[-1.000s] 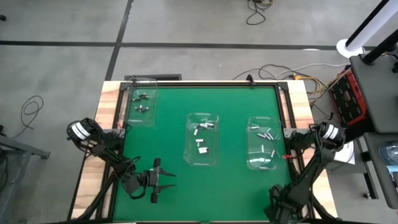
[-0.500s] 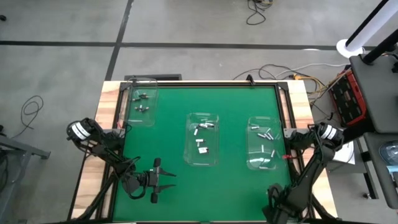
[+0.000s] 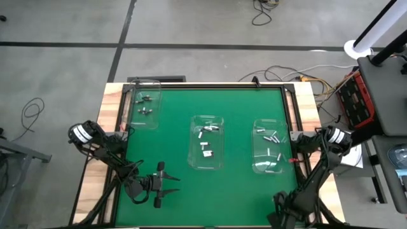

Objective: Sort batteries
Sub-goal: Put the black battery into the left transparent bin

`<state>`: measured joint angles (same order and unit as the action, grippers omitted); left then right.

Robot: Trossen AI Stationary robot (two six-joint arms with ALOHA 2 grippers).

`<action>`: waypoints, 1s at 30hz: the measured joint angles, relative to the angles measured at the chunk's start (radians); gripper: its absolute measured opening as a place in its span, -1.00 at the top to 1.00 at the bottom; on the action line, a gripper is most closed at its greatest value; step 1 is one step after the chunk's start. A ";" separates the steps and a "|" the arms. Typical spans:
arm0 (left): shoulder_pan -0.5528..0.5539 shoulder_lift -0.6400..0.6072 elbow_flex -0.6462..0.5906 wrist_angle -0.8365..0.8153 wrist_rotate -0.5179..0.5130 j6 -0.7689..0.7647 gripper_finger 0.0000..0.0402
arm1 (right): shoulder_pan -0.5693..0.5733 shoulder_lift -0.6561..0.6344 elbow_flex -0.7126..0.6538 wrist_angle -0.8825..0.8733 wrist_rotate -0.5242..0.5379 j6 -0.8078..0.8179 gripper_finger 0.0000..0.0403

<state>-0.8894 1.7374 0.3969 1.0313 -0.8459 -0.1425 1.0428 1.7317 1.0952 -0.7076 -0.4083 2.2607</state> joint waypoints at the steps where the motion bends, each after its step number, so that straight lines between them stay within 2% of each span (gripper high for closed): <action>1: 0.000 0.000 0.000 0.000 0.000 0.000 0.19 | -0.001 0.001 -0.012 0.022 0.006 0.000 0.05; 6: 0.000 0.000 0.000 0.000 0.017 0.004 0.19 | 0.000 0.003 -0.071 0.158 0.076 0.016 0.14; 12: -0.001 0.000 0.000 0.035 0.039 0.035 0.19 | 0.000 -0.001 -0.106 0.183 0.090 0.008 0.34; 21: -0.007 0.010 0.000 0.326 0.244 0.279 0.22 | 0.002 -0.001 -0.105 0.171 0.206 -0.021 0.83; 25: -0.007 0.032 0.000 0.423 0.231 0.326 0.22 | 0.000 0.001 -0.088 0.162 0.248 -0.066 0.90; 27: -0.006 0.047 0.000 0.460 0.230 0.339 0.22 | -0.004 0.004 -0.052 0.135 0.295 -0.103 0.90; 30: -0.002 0.066 -0.001 0.519 0.230 0.349 0.22 | -0.014 0.010 0.035 0.074 0.498 -0.172 0.89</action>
<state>-0.8911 1.8031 0.3962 1.5499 -0.6163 0.2062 1.0286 1.7412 1.1299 -0.6336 0.0902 2.0890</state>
